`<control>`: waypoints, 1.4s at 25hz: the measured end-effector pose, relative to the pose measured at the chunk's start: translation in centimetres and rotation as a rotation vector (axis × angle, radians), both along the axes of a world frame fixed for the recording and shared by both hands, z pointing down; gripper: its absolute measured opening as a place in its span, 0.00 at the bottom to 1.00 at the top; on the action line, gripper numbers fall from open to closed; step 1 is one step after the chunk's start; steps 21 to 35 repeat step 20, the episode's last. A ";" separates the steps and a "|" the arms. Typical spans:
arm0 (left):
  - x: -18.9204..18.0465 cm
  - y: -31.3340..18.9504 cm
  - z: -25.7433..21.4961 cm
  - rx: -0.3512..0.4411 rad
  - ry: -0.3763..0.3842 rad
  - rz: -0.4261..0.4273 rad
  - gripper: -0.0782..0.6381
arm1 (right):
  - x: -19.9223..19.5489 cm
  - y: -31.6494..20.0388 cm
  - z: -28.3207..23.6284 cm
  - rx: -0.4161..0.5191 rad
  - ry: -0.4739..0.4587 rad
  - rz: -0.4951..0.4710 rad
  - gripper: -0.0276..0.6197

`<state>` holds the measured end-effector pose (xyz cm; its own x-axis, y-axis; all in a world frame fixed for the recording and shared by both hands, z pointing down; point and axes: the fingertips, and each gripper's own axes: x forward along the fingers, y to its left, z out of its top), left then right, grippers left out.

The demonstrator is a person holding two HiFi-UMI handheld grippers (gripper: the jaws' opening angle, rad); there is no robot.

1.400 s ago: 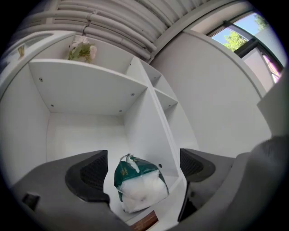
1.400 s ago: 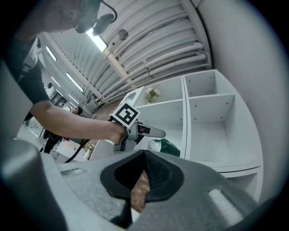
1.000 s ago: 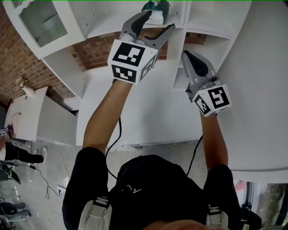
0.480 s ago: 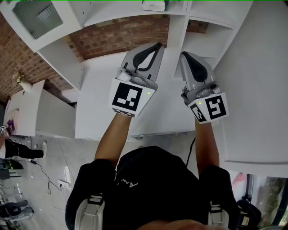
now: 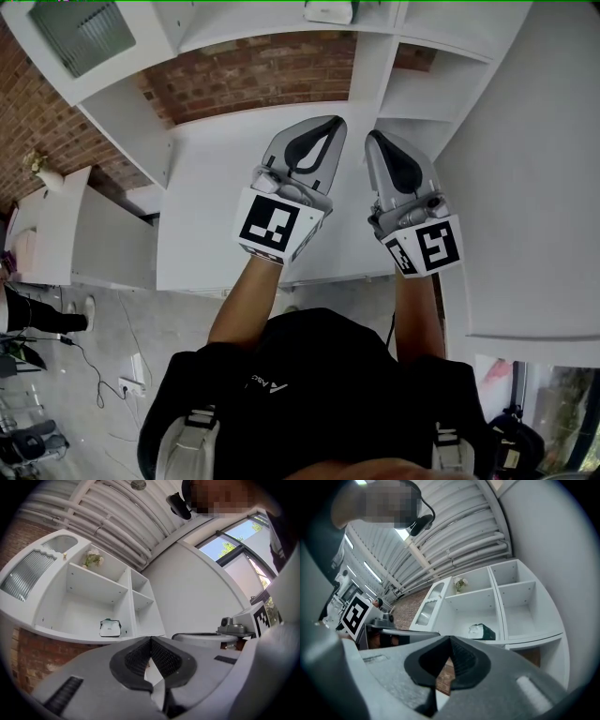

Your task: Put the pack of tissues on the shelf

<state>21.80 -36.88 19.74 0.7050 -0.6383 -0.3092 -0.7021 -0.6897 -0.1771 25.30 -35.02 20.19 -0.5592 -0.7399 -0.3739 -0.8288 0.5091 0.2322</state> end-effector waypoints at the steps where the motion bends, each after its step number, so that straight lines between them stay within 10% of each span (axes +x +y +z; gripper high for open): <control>1: -0.1 0.0 0.1 -0.003 0.002 0.003 0.11 | -0.1 0.0 0.1 -0.003 -0.001 0.002 0.04; 35: 0.2 -0.5 -0.1 -0.014 0.008 0.058 0.11 | 1.0 -0.7 0.2 -0.013 -0.037 0.056 0.04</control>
